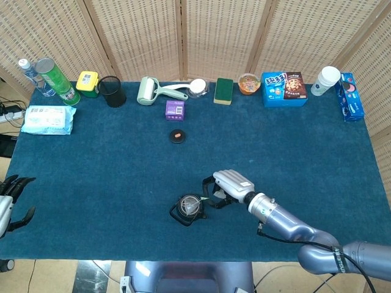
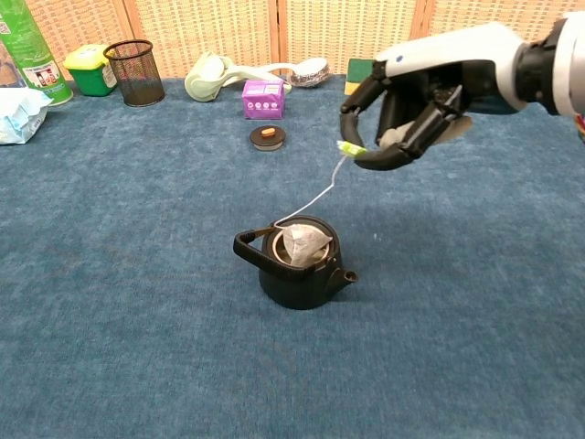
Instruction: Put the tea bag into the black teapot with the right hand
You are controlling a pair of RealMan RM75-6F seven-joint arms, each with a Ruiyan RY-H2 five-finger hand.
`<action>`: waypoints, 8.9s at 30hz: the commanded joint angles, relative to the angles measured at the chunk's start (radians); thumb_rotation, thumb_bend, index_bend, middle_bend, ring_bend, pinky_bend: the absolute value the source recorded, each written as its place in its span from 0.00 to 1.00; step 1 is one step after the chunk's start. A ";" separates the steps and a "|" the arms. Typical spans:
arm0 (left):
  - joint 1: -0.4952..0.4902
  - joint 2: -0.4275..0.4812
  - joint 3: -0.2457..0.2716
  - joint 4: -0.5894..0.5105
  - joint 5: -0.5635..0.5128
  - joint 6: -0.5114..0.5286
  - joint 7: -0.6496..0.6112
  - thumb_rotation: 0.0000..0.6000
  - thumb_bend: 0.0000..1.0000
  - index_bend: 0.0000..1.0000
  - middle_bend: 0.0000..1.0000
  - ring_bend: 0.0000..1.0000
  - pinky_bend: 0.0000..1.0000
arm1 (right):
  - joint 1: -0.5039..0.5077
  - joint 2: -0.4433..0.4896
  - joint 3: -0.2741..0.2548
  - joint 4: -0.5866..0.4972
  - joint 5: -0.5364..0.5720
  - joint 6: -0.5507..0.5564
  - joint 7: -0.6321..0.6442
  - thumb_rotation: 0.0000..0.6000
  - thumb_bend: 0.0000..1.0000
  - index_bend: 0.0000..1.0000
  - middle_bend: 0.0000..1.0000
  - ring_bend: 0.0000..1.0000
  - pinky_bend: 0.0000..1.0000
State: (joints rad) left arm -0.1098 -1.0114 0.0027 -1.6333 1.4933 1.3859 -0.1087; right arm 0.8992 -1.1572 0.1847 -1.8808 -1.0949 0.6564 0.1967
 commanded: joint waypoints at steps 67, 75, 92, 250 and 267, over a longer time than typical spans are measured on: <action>-0.026 0.073 -0.023 -0.147 -0.020 -0.006 0.121 1.00 0.45 0.16 0.18 0.08 0.16 | 0.235 0.119 -0.103 0.052 -0.421 -0.376 0.389 1.00 0.94 0.13 1.00 1.00 1.00; -0.027 0.069 -0.023 -0.135 -0.030 -0.016 0.111 1.00 0.45 0.16 0.18 0.08 0.16 | 0.256 0.087 -0.087 0.061 -0.344 -0.383 0.316 1.00 0.92 0.13 1.00 1.00 1.00; -0.023 0.078 -0.020 -0.128 -0.024 -0.009 0.087 1.00 0.45 0.16 0.18 0.08 0.16 | 0.298 -0.012 -0.110 0.109 -0.177 -0.385 0.139 1.00 0.92 0.13 1.00 1.00 1.00; -0.044 0.007 -0.036 -0.078 -0.076 -0.054 0.073 1.00 0.45 0.16 0.18 0.08 0.16 | -0.042 0.154 -0.104 0.056 -0.294 0.084 0.119 1.00 0.76 0.16 0.87 0.97 0.89; -0.016 -0.062 -0.045 -0.023 -0.106 -0.010 0.061 1.00 0.45 0.16 0.18 0.08 0.16 | -0.247 -0.028 -0.097 0.192 -0.250 0.456 -0.258 1.00 0.67 0.16 0.51 0.62 0.61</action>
State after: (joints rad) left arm -0.1290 -1.0681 -0.0423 -1.6614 1.3877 1.3714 -0.0461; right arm 0.6839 -1.1545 0.0852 -1.7073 -1.3609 1.0711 -0.0196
